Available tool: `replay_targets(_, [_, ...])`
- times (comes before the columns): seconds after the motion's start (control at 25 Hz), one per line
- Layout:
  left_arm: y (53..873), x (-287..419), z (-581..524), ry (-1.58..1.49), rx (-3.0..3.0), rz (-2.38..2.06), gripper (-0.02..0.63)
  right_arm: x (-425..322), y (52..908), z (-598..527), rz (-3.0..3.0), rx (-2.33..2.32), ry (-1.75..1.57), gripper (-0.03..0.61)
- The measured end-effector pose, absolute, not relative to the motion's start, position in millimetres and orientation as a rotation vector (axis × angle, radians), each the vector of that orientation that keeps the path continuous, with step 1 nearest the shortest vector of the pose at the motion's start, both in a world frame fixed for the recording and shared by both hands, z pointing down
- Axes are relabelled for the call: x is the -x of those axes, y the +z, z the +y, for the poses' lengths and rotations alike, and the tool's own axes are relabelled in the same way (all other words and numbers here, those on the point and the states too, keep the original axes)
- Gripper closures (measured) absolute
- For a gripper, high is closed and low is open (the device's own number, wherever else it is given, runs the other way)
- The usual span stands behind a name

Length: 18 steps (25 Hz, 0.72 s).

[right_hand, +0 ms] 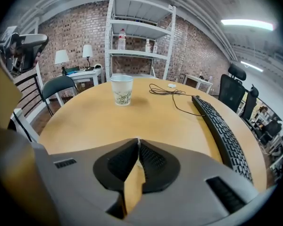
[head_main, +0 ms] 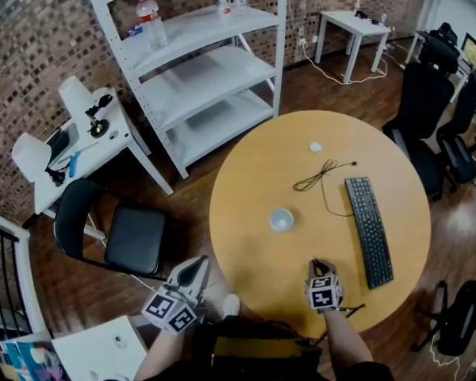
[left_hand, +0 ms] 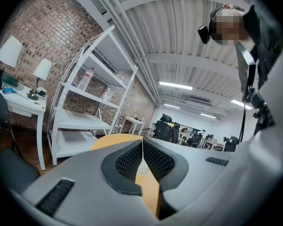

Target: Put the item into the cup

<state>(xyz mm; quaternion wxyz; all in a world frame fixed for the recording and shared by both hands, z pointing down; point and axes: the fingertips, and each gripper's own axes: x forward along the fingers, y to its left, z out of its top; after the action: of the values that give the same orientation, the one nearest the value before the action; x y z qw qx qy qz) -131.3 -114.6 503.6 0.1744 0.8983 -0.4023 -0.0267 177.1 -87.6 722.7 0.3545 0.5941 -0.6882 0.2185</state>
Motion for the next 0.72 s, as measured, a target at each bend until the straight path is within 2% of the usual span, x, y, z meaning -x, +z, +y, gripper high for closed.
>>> replay_targets(0.44, [495.6,97.3,-123.6,-0.130,-2.603,-1.020,0.612,-156.1,578.0,-140.1,-2.060,-1.703,0.339,0.561])
replay_targets(0.72, [496.7,129.7,-126.2,-0.162,-2.564,-1.135,0.612,-117.5,560.0,-194.0,-2.165,-1.634,0.282,0.561])
